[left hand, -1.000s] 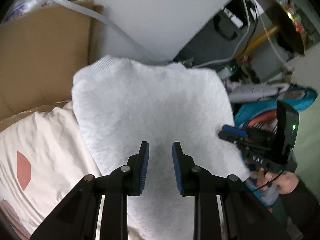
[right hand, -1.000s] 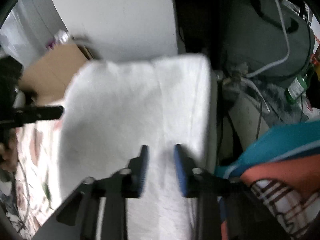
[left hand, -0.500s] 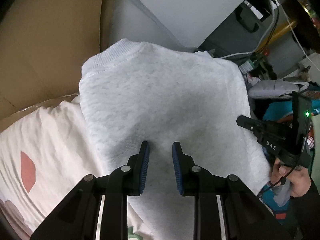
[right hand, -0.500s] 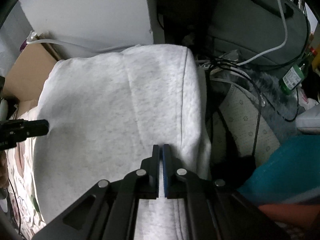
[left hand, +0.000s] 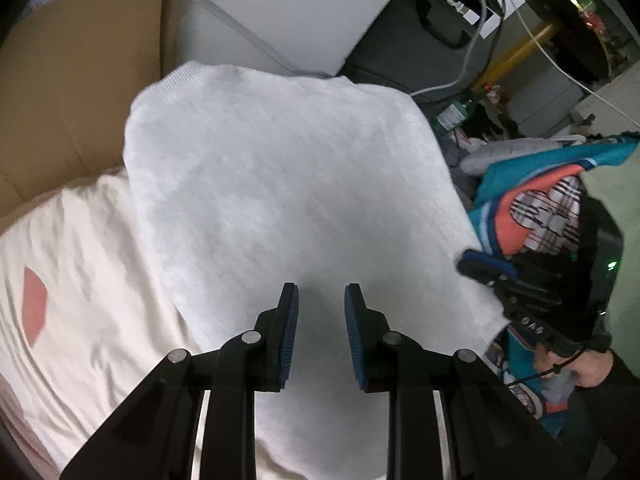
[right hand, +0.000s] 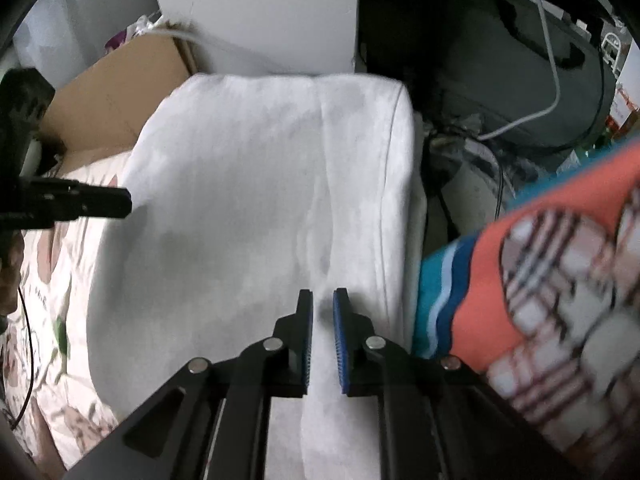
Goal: Fold clothes
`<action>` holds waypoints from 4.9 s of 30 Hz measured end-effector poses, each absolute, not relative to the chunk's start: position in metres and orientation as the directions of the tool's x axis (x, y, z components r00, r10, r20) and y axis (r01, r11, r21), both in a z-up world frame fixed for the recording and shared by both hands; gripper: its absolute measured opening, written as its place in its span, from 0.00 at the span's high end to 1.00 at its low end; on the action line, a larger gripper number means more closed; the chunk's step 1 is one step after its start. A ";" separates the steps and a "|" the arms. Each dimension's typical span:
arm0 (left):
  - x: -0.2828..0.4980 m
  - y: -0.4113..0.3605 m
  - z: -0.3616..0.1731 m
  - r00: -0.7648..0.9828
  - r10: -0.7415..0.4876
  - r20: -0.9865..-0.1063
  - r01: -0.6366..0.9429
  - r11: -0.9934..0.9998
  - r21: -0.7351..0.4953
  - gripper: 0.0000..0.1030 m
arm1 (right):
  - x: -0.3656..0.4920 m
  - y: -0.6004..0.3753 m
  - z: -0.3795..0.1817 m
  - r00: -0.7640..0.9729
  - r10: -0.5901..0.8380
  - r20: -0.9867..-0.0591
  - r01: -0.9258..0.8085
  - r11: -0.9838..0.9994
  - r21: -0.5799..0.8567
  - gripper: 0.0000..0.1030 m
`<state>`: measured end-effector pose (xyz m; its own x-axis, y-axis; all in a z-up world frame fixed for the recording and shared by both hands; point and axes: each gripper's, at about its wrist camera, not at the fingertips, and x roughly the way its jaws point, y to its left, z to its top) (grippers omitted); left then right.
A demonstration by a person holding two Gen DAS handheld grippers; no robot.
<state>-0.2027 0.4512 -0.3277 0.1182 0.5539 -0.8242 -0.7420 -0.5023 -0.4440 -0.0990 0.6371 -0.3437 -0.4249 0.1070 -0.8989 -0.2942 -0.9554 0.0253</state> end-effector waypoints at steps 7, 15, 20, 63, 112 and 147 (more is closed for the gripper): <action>-0.169 0.440 -0.335 0.159 0.562 -0.812 -0.740 -0.477 -0.474 0.77 | -0.075 0.631 -0.362 -0.391 0.151 -0.908 -0.309 -0.951 -0.025 0.91; -0.139 0.419 -0.340 0.192 0.571 -0.798 -0.709 -0.482 -0.515 0.77 | -0.079 0.629 -0.380 -0.372 0.163 -0.914 -0.346 -0.938 -0.026 0.91; -0.128 0.406 -0.343 0.171 0.585 -0.793 -0.685 -0.508 -0.522 0.77 | -0.077 0.624 -0.373 -0.391 0.155 -0.907 -0.375 -0.927 0.003 0.87; -0.106 0.399 -0.376 0.234 0.481 -0.845 -0.708 -0.511 -0.487 0.88 | -0.015 0.600 -0.386 -0.376 0.045 -0.925 -0.425 -0.896 0.129 0.63; -0.156 0.293 -0.179 0.019 0.350 -0.937 -0.729 -0.637 -0.253 0.00 | 0.009 0.552 -0.216 -0.391 -0.063 -0.918 -0.471 -0.844 0.258 0.01; -0.101 0.177 0.002 -0.188 0.395 -0.899 -0.613 -0.763 -0.207 0.00 | 0.055 0.497 -0.047 -0.470 -0.024 -0.882 -0.437 -0.862 0.257 0.01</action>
